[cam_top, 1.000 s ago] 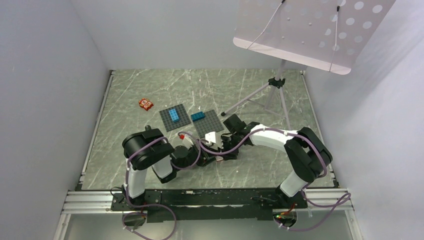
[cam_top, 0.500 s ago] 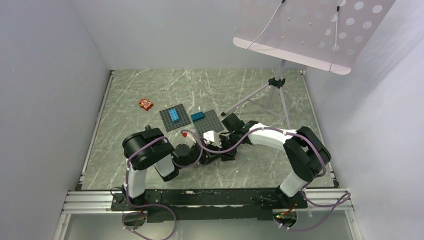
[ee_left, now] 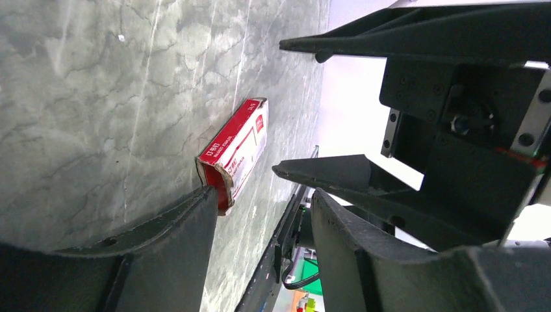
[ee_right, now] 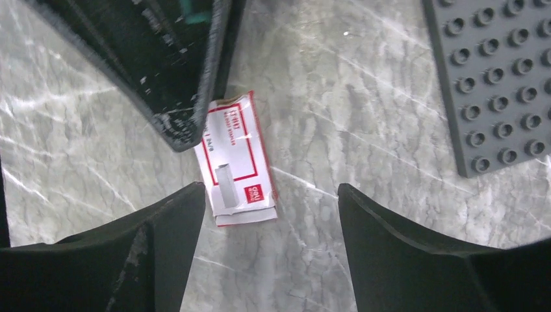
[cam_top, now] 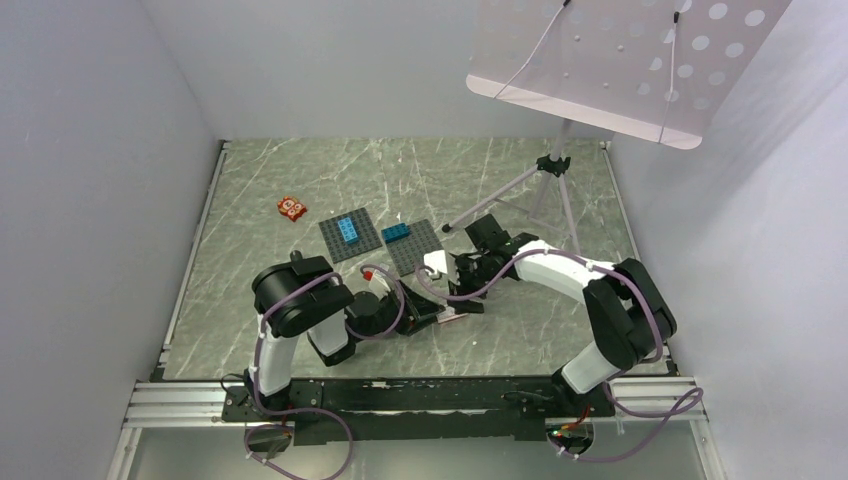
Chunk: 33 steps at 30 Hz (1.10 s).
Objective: Load the staples into the stapler
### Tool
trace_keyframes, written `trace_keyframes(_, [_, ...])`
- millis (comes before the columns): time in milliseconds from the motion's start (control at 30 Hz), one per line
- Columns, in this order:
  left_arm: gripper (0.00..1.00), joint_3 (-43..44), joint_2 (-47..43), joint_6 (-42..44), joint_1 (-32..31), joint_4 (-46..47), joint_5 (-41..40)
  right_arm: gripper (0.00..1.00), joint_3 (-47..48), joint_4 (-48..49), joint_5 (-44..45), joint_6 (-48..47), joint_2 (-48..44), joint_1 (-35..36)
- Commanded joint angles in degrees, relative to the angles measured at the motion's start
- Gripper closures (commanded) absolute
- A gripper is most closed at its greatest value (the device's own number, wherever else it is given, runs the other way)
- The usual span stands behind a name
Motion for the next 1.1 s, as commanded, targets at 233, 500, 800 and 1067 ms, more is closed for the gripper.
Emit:
trace_keyframes(233, [0.41, 0.1, -0.4, 0.5, -0.3, 6.6, 0.3, 0.2, -1.6, -3.4, 1.0, -14.4, 0.6, 0.3])
trace_keyframes(500, [0.41, 0.8, 0.1, 0.4, -0.3, 6.7, 0.5, 0.29, -0.6, -4.4, 0.8, -14.8, 3.9, 1.1])
trace_keyframes(800, [0.42, 2.3, 0.6, 0.7, -0.3, 6.5, 1.8, 0.48, -0.9, -4.2, 0.6, -13.8, 3.8, 1.6])
trace_keyframes(1067, [0.42, 3.3, 0.9, 0.7, -0.3, 5.6, 2.5, 0.54, -0.8, -3.6, 1.5, -12.1, 4.0, 2.2])
